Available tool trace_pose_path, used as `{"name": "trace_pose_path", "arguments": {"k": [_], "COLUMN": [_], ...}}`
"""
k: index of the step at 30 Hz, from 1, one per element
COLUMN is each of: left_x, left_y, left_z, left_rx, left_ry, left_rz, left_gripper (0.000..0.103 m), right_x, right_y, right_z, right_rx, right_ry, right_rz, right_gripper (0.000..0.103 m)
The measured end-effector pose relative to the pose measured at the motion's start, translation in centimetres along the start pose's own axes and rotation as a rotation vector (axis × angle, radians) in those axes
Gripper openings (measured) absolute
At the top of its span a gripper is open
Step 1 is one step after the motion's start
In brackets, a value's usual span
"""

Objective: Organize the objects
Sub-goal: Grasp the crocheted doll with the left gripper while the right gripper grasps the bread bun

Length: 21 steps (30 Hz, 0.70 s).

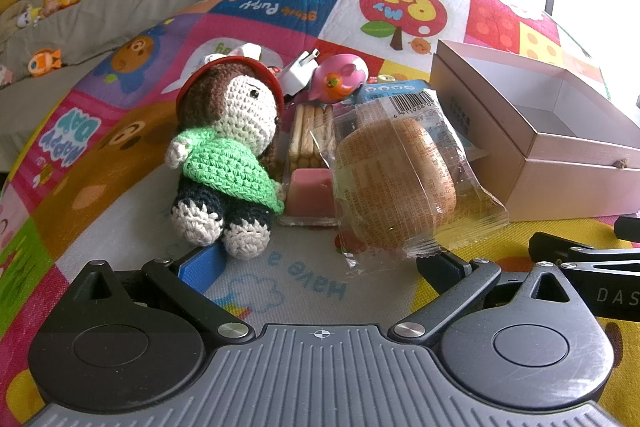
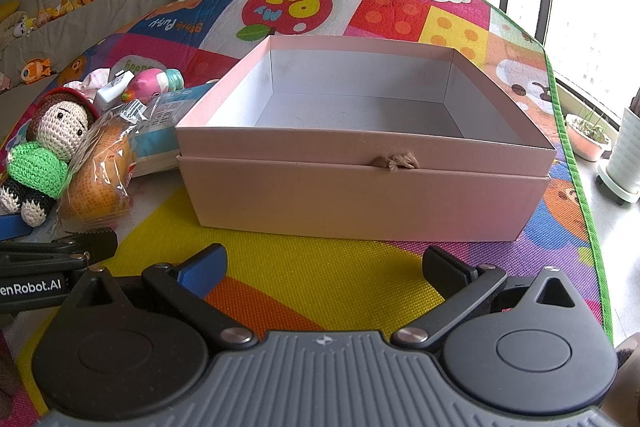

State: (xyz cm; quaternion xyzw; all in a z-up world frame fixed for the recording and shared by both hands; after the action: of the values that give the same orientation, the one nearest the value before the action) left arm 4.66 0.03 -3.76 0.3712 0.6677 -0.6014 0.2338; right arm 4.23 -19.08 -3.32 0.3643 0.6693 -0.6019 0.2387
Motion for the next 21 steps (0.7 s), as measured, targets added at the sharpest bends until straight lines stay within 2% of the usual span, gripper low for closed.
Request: {"name": "trace_pose_path", "arguments": {"k": [21], "left_x": [-0.10], "left_y": [0.19], "left_z": [-0.18], "left_rx": [-0.001], "left_ry": [0.003], "left_rz": [-0.001], "left_gripper": [0.103], "right_x": [-0.01], "right_y": [0.18], "right_z": [-0.04], "right_rx": [0.000], "right_ry": [0.000], "right_rz": [0.000], "right_gripper": [0.103]}}
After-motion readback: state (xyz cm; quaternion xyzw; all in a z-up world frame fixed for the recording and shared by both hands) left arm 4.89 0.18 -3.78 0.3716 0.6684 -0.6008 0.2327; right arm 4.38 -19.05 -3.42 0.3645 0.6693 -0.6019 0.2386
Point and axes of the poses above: each gripper's, at about its wrist camera, not at the fingertips, and y roughly the way its jaws point, z to its right, x to its underside, the point moved 6 cm from there along y, roughly the way its jaws point, and after that the axes turned 12 degrees about y, right-handed, at the moved point
